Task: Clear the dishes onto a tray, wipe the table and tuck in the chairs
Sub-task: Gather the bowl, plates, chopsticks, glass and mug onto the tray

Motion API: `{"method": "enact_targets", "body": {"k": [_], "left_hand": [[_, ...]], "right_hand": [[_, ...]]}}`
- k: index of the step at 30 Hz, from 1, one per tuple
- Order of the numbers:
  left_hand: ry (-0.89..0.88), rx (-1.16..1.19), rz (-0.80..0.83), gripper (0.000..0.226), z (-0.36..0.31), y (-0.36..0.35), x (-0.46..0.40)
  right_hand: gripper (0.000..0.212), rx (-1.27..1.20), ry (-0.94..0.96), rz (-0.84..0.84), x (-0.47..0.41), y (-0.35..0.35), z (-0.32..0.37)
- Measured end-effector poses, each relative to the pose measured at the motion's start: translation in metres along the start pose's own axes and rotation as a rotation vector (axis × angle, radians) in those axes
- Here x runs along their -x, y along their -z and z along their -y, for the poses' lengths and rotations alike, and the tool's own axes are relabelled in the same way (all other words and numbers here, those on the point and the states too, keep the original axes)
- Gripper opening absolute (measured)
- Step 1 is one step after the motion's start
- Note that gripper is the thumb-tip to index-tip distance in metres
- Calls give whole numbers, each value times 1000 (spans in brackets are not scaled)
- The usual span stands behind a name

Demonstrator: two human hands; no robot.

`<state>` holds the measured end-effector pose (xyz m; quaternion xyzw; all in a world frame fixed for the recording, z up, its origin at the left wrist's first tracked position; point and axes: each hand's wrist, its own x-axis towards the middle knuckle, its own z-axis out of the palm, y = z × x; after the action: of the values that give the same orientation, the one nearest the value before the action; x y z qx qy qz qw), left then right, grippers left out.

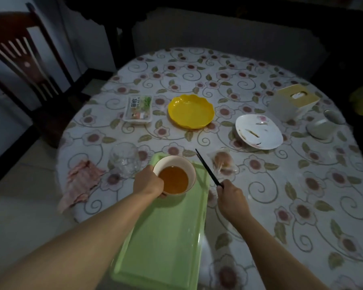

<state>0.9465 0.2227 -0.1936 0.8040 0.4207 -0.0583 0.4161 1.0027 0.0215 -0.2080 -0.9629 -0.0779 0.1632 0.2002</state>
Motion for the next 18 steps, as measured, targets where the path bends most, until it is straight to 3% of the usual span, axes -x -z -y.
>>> {"method": "enact_targets", "body": {"k": [5, 9, 18], "left_hand": [[-7, -50, -13, 40, 19, 3, -12], [11, -109, -25, 32, 23, 1, -18], [73, -12, -11, 28, 29, -2, -29]], "right_hand": [[25, 163, 77, 37, -12, -9, 9], [24, 233, 111, 48, -33, -11, 18], [19, 376, 259, 16, -74, -26, 38]]}}
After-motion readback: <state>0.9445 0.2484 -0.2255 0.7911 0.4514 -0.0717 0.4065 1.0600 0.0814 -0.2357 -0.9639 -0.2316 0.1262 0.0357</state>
